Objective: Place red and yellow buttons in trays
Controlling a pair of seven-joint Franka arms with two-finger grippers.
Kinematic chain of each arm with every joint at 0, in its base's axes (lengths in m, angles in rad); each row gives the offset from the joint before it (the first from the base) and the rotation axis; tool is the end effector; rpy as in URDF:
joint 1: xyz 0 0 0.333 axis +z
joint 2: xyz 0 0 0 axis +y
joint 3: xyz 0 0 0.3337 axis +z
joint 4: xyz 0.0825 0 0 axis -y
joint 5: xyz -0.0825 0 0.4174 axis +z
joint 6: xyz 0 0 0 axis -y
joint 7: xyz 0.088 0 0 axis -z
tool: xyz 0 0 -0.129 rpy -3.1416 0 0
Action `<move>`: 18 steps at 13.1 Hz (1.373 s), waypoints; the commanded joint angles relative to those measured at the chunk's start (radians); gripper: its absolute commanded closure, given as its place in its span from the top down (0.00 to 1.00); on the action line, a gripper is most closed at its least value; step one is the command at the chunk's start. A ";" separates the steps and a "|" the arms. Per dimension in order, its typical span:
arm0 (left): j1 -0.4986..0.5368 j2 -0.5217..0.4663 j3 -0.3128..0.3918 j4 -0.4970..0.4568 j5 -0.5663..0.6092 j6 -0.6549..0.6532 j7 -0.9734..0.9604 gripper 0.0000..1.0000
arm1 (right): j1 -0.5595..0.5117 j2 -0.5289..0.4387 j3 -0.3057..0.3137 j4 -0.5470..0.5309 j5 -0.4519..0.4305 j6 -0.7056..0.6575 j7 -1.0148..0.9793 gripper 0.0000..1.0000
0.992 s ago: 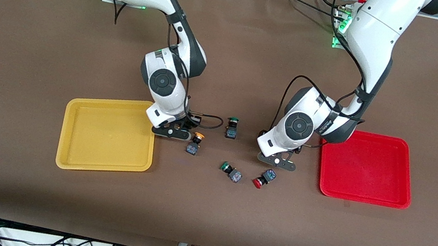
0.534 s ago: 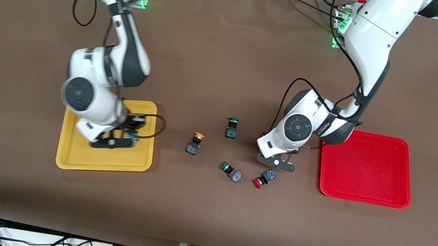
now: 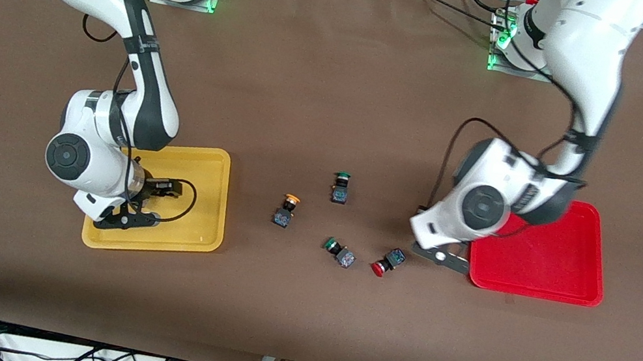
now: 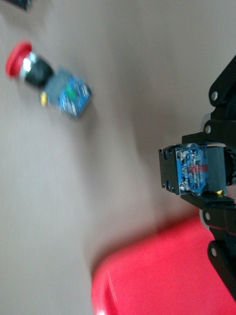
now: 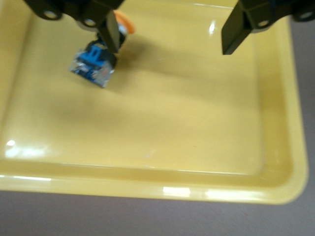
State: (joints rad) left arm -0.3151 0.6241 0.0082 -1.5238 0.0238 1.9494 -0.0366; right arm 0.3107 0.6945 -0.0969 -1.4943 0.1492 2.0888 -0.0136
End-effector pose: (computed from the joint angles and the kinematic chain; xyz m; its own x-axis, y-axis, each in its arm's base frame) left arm 0.6845 -0.2155 0.2532 0.9426 -0.2702 -0.1963 -0.2815 -0.9590 -0.0319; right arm 0.7189 0.1767 0.2268 0.9811 0.1679 -0.0964 0.1626 -0.9848 -0.0612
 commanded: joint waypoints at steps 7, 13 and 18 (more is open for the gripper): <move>0.283 0.089 -0.019 0.011 0.005 -0.083 0.554 0.25 | 0.244 0.126 0.118 0.103 0.010 0.234 0.833 0.99; 0.274 0.039 -0.059 0.028 -0.002 -0.087 0.538 1.00 | 0.294 0.221 0.117 0.097 -0.013 0.411 0.870 0.84; 0.130 0.094 -0.135 0.189 -0.004 -0.043 0.327 1.00 | 0.245 0.128 0.111 0.105 -0.014 0.162 0.750 0.12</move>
State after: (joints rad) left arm -0.1066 0.6642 -0.1369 -1.3966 0.0234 1.8784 0.3756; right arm 0.5886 0.8840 0.0114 -1.3924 0.1414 2.3670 0.8039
